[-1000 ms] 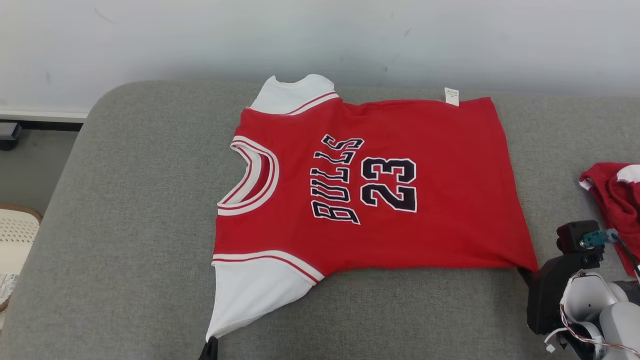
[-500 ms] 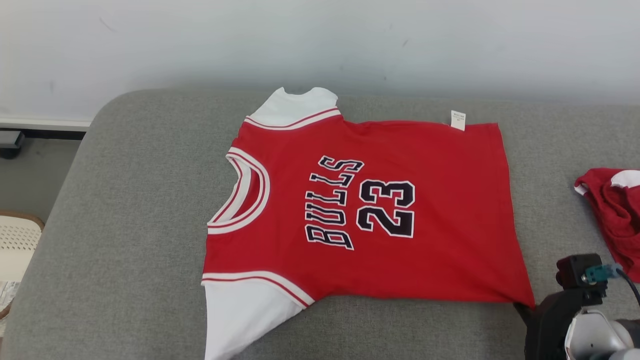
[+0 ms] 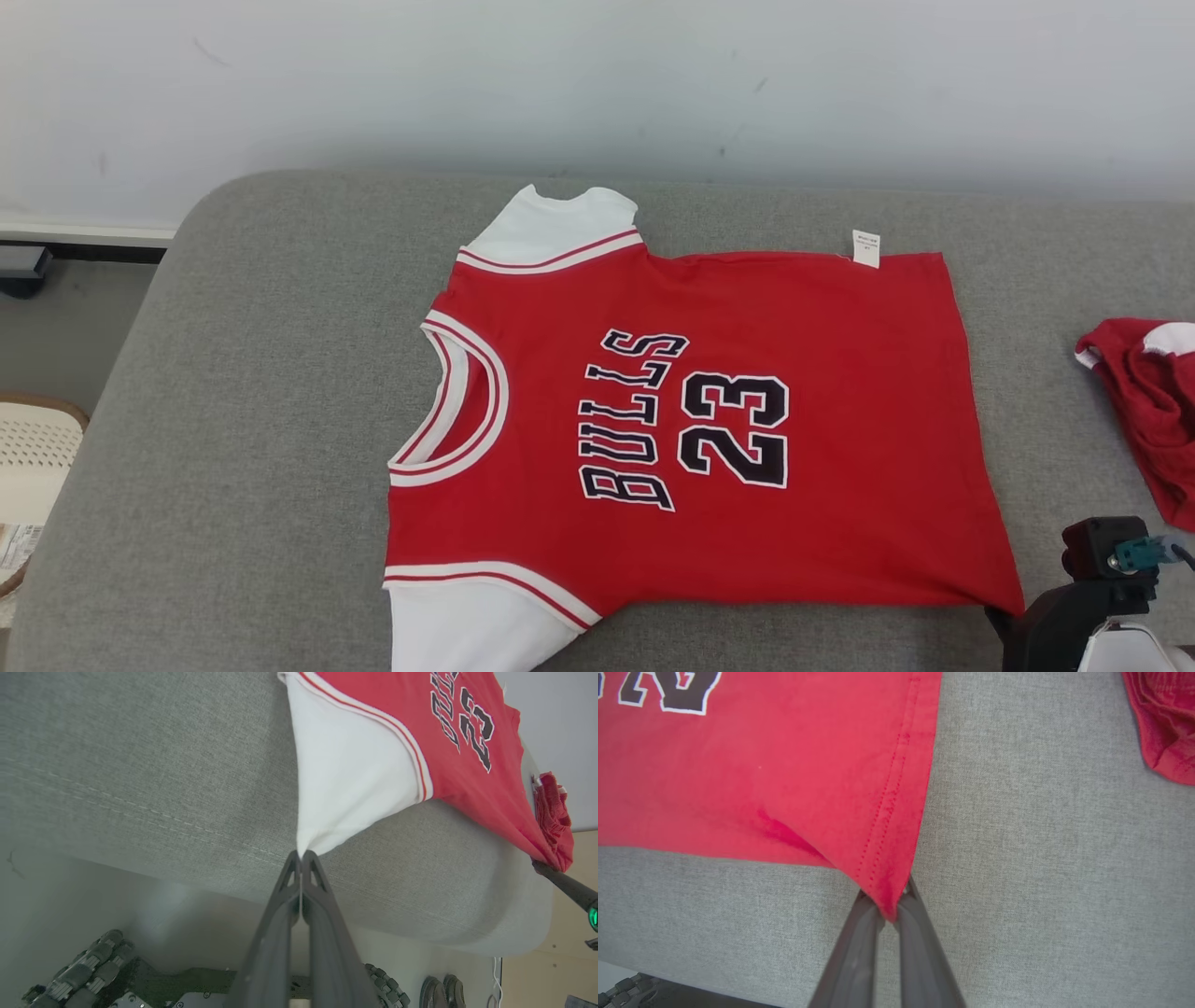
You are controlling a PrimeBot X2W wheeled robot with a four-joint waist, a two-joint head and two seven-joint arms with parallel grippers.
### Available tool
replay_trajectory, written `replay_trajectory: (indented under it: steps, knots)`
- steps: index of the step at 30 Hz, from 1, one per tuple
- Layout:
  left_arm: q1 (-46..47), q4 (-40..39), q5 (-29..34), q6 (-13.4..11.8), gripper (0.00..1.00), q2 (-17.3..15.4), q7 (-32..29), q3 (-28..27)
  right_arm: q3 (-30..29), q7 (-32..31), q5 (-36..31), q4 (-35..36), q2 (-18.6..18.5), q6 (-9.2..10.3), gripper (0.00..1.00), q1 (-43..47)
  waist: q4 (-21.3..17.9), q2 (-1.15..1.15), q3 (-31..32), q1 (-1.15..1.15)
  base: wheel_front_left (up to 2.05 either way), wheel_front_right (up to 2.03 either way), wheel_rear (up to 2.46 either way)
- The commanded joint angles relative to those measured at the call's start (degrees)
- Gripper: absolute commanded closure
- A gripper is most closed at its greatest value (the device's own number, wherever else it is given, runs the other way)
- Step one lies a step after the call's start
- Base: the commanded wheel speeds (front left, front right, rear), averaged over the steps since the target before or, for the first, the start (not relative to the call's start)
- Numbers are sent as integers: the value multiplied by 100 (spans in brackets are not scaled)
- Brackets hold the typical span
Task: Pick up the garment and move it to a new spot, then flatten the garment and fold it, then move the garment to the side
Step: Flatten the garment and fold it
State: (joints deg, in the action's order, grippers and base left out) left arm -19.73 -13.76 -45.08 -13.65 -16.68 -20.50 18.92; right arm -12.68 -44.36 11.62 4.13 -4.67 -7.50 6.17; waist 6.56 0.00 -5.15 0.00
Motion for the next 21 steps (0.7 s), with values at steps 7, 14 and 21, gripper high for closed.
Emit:
replay_trajectory:
  steps: [7, 14, 21]
  knots:
    - [-72, -201, -115, 26, 100, -148, -14, -112, -49, 41, -103, -3, 67, 0, 100, 38, -2, 0, -9, 0, 0, 0, 0]
    - [186, -275, -123, 169, 100, -15, 255, -154, 98, 333, 93, 5, 122, 0, 100, -121, -95, 0, 29, 0, 0, 0, 0]
    - [967, -384, 173, 73, 100, 158, 297, -80, 235, 685, 8, -22, 136, 0, 100, -489, -251, 0, -66, 0, 0, 0, 0]
